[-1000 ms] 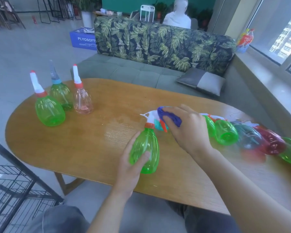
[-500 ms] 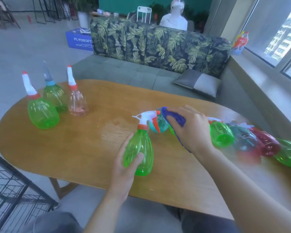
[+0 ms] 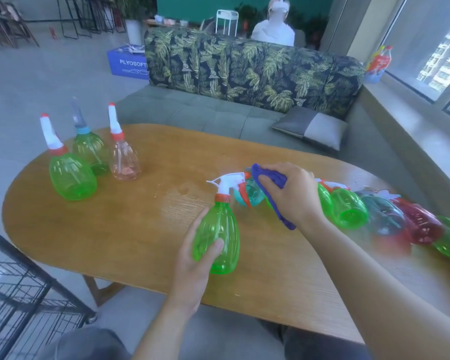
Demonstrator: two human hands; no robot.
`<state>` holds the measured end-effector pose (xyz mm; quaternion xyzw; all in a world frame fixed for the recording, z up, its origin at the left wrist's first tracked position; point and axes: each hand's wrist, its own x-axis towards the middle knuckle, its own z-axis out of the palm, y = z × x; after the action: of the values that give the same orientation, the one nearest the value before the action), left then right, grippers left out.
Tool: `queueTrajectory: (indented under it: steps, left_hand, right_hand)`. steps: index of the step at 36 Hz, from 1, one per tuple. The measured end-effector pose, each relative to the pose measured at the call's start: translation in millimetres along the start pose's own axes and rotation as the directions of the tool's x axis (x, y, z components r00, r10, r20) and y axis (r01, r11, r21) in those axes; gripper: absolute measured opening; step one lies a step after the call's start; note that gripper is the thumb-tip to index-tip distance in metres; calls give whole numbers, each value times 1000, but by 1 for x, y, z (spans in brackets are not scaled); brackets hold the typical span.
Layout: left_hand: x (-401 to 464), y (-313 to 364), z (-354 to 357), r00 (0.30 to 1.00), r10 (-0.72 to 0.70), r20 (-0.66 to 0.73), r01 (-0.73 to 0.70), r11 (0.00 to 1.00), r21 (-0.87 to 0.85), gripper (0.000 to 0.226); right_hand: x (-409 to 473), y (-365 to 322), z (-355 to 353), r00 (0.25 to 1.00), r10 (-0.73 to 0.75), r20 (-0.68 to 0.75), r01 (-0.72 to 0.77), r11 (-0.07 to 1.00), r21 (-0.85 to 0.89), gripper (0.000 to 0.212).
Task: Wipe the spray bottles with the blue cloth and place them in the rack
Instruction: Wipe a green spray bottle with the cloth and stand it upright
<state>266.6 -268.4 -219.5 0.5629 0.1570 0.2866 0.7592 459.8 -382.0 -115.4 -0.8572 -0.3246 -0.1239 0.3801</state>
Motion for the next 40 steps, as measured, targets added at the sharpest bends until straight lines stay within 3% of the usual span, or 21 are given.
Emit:
queueTrajectory:
  steps: [3,8,14,20,28,34,40]
  left_hand:
    - [0,3,-3,999,-5,-41,5,1000,-6,70]
    - [5,29,2,996,39,-74,-40,999,-14,72]
    - [7,86,20,984,178,5,-178,979,99,72]
    - [6,160,39,948,317,40,-319,935,156,66]
    - [-2,249,87,907,390,157,-412,899,150,65]
    - [-6,295,112,838,477,264,-528,830,178,91]
    - [-23,332,132,767,510,389,-617,752,231,106]
  right_hand:
    - [-5,-2,-12,999,33,-8,-33,999,44,22]
    - [-39,-29,-36,986,-97,132,70,978,195,23]
    - [-52,-73,-64,966,-131,222,24,903,429,21]
    - [-45,-111,-104,967,-191,168,85,866,493,20]
    - [-31,-147,-175,977,-211,-7,173,781,600,21]
    - [-18,-165,-227,977,-174,-122,210,717,664,19]
    - [-15,-179,-263,987,-88,-132,157,623,766,16]
